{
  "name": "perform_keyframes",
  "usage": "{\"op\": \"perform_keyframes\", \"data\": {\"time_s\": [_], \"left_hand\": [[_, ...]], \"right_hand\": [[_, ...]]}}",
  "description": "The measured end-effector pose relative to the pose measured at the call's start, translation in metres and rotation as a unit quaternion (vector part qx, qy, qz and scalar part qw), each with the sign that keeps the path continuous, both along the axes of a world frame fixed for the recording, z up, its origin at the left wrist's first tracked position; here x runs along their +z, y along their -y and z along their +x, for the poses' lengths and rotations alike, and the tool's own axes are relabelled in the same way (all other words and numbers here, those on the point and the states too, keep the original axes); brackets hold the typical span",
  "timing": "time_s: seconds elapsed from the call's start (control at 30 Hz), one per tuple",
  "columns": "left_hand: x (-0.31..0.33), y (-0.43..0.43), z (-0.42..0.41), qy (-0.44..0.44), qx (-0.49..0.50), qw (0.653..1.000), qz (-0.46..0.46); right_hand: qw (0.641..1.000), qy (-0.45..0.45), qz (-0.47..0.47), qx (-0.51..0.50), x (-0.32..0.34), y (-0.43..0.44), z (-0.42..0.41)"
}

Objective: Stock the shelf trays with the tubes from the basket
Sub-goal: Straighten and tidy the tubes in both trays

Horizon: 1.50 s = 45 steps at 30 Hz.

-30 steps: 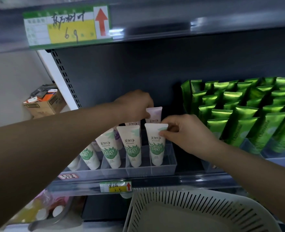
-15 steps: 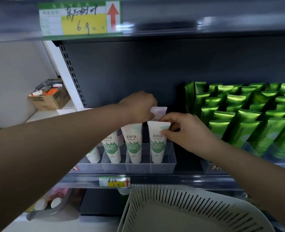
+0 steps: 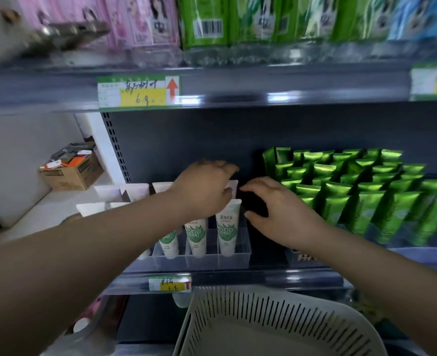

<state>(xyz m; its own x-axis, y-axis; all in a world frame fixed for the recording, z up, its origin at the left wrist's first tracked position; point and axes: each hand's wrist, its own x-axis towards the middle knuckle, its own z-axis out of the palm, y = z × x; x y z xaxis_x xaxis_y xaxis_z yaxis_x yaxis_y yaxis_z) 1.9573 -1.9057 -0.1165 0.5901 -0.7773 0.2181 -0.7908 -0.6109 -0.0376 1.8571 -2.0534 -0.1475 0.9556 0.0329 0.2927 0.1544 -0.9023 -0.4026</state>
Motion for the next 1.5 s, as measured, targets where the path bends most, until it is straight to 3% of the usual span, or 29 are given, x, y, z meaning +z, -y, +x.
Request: {"op": "perform_keyframes", "data": {"time_s": [0.17,0.37,0.9,1.5], "left_hand": [[-0.002,-0.013,-0.042,0.031,-0.008,0.999,-0.001],[-0.011,-0.016,-0.097,0.006,0.008,1.0,0.026],[-0.042,0.0,-0.207,-0.015,0.013,1.0,0.009],[-0.059,0.021,-0.207,-0.063,-0.009,0.998,-0.03]], "right_hand": [[0.993,-0.046,-0.107,-0.023,0.012,0.002,-0.037],[0.984,-0.083,-0.146,-0.057,0.01,0.007,-0.085],[0.979,-0.095,-0.143,-0.111,-0.002,0.015,-0.184],[0.976,-0.096,-0.126,-0.149,-0.027,0.018,-0.197]]}}
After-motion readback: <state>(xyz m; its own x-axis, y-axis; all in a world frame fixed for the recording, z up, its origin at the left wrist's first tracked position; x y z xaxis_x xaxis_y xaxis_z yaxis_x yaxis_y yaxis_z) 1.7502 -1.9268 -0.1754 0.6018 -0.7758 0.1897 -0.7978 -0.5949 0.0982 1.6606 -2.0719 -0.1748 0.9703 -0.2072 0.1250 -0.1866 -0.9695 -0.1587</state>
